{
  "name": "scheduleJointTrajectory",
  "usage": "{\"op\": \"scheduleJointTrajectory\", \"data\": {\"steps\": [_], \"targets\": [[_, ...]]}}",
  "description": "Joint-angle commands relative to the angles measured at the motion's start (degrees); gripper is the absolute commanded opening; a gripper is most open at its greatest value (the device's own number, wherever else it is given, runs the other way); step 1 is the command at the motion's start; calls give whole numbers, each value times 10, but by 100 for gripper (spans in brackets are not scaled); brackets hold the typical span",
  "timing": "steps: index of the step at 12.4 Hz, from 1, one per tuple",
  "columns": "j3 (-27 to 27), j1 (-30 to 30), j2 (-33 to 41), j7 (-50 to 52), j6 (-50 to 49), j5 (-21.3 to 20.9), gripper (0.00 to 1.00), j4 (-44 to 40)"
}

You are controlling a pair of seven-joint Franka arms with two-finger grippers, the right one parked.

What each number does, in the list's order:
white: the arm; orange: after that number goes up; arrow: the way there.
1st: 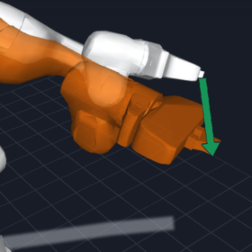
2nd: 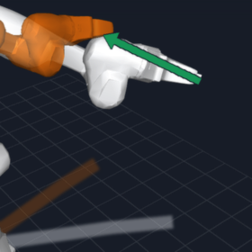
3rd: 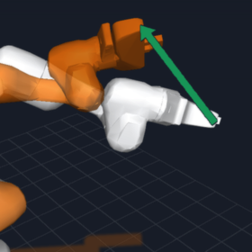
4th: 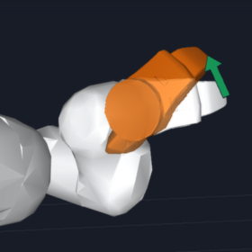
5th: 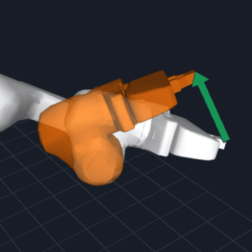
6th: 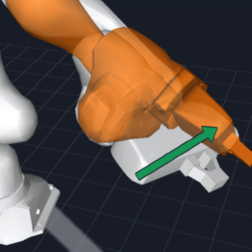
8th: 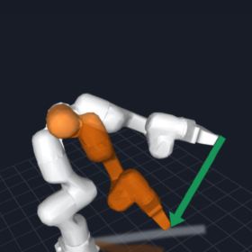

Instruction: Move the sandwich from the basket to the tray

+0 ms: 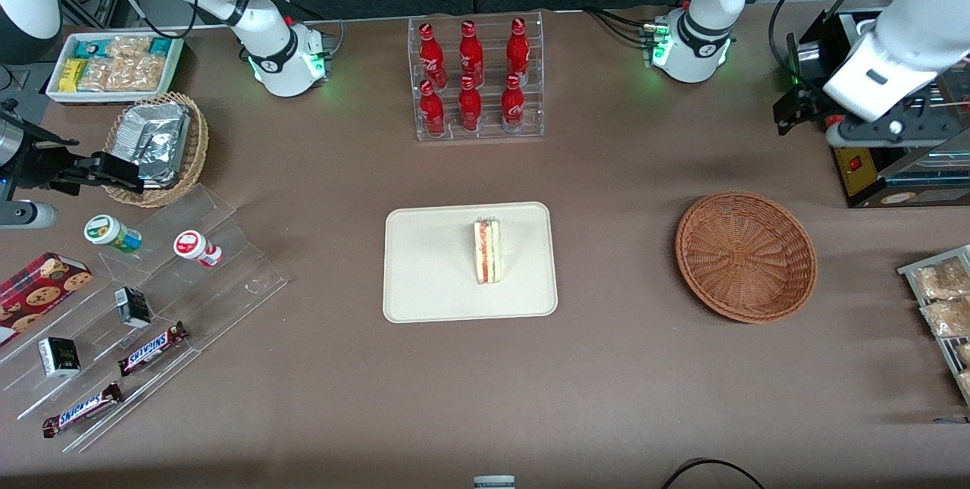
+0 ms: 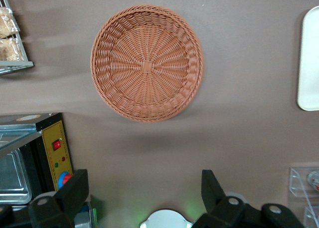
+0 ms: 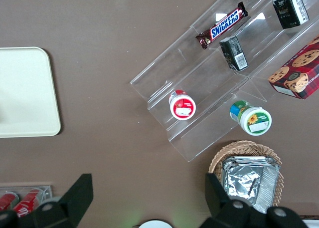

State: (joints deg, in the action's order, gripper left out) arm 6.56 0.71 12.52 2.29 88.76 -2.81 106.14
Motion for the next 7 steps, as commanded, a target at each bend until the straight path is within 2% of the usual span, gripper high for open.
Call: {"op": "scheduleJointTrajectory", "data": {"steps": [1,7], "targets": [[7,11,-9,-8,-45,9,100,-55],[9,10,-27,-6,-83,9,100,-84]]}}
